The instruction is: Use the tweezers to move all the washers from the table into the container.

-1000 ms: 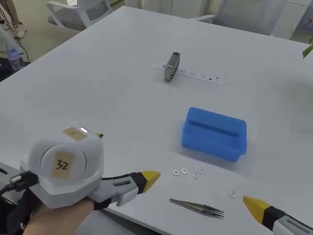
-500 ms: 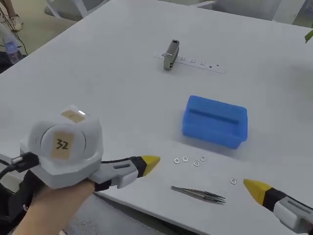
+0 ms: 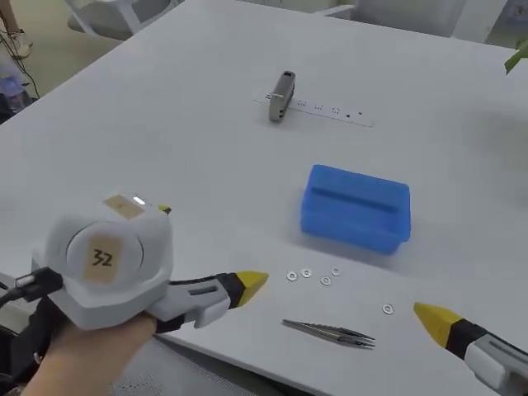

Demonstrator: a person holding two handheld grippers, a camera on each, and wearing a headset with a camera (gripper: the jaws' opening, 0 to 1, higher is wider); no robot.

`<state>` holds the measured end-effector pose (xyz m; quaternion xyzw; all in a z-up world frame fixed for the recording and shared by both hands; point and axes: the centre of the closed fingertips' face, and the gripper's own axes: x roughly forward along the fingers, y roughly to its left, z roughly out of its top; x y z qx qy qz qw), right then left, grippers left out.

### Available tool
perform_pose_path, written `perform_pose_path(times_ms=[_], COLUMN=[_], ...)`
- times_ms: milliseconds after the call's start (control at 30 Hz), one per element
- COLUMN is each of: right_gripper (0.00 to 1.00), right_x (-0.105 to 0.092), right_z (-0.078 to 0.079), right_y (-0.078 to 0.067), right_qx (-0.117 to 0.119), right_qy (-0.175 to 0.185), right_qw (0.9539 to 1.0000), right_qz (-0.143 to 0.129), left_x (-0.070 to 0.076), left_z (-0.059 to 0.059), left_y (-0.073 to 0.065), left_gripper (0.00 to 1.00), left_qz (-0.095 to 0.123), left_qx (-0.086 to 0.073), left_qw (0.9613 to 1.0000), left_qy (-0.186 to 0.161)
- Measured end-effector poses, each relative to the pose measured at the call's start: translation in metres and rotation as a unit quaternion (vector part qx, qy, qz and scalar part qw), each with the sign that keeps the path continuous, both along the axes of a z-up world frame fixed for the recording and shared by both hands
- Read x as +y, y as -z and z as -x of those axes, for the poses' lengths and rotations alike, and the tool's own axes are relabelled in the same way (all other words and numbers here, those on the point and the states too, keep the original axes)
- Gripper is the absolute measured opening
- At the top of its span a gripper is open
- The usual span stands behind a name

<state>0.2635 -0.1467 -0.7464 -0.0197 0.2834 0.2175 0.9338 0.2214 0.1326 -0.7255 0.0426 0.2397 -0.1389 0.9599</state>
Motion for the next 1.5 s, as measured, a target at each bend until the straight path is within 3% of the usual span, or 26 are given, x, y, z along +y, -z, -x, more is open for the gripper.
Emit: perform_pose_path(times_ms=[67, 200, 233, 400, 533, 600, 700, 833, 1000, 1033, 1200, 1233, 1267, 1333, 1467, 1500], right_gripper=[0.98, 0.97, 0.97, 0.96, 0.96, 0.96, 0.95, 0.95, 0.94, 0.94, 0.94, 0.94, 0.94, 0.93, 0.93, 0.92], right_x=[-0.001, -0.003, -0.002, -0.001, -0.001, -0.002, -0.002, -0.002, -0.005, -0.005, -0.006, -0.006, -0.006, -0.005, -0.002, -0.001], right_z=[-0.001, -0.002, -0.002, -0.003, -0.004, -0.004, -0.004, -0.003, -0.006, -0.006, -0.007, -0.007, -0.007, -0.007, -0.005, -0.005], right_y=[0.000, 0.000, 0.000, -0.002, -0.003, -0.001, 0.005, 0.006, 0.006, 0.007, 0.010, 0.010, 0.010, 0.010, 0.013, 0.013], right_qx=[-0.001, 0.002, 0.005, 0.000, 0.000, 0.002, 0.010, 0.015, 0.016, 0.017, 0.024, 0.025, 0.025, 0.025, 0.029, 0.030], right_qy=[0.001, 0.006, 0.005, 0.000, 0.000, -0.003, -0.010, -0.017, -0.015, -0.014, -0.016, -0.016, -0.016, -0.017, -0.021, -0.024], right_qw=[1.0000, 1.0000, 1.0000, 1.0000, 0.9999, 0.9999, 0.9999, 0.9997, 0.9998, 0.9997, 0.9996, 0.9996, 0.9995, 0.9995, 0.9993, 0.9993], right_qz=[0.001, -0.002, -0.004, -0.006, -0.010, -0.011, -0.009, -0.008, -0.004, -0.004, 0.001, 0.000, 0.000, 0.000, 0.000, 0.001], left_x=[-0.005, -0.023, -0.025, -0.042, -0.054, -0.060, -0.077, -0.088, -0.097, -0.099, -0.107, -0.107, -0.107, -0.109, -0.109, -0.110], left_z=[-0.001, 0.002, 0.001, -0.001, -0.003, -0.004, 0.000, 0.003, 0.006, 0.005, 0.002, 0.003, 0.003, 0.003, 0.005, 0.005], left_y=[0.002, 0.014, 0.014, 0.015, 0.018, 0.023, 0.035, 0.056, 0.093, 0.097, 0.119, 0.124, 0.127, 0.131, 0.140, 0.141], left_gripper=[0.82, 0.71, 0.68, 0.55, 0.44, 0.39, 0.34, 0.27, 0.24, 0.23, 0.15, 0.14, 0.13, 0.11, 0.05, 0.03], left_qz=[0.001, -0.008, -0.012, -0.013, -0.021, -0.031, -0.035, -0.047, -0.090, -0.096, -0.102, -0.111, -0.114, -0.116, -0.138, -0.140], left_qx=[0.001, 0.028, 0.026, 0.039, 0.051, 0.060, 0.081, 0.107, 0.141, 0.142, 0.156, 0.161, 0.164, 0.164, 0.165, 0.164], left_qw=[0.9999, 0.9966, 0.9960, 0.9897, 0.9823, 0.9759, 0.9591, 0.9423, 0.9115, 0.9069, 0.8936, 0.8871, 0.8854, 0.8811, 0.8674, 0.8661], left_qy=[0.017, 0.078, 0.085, 0.137, 0.179, 0.207, 0.269, 0.313, 0.376, 0.385, 0.408, 0.418, 0.420, 0.428, 0.449, 0.451])
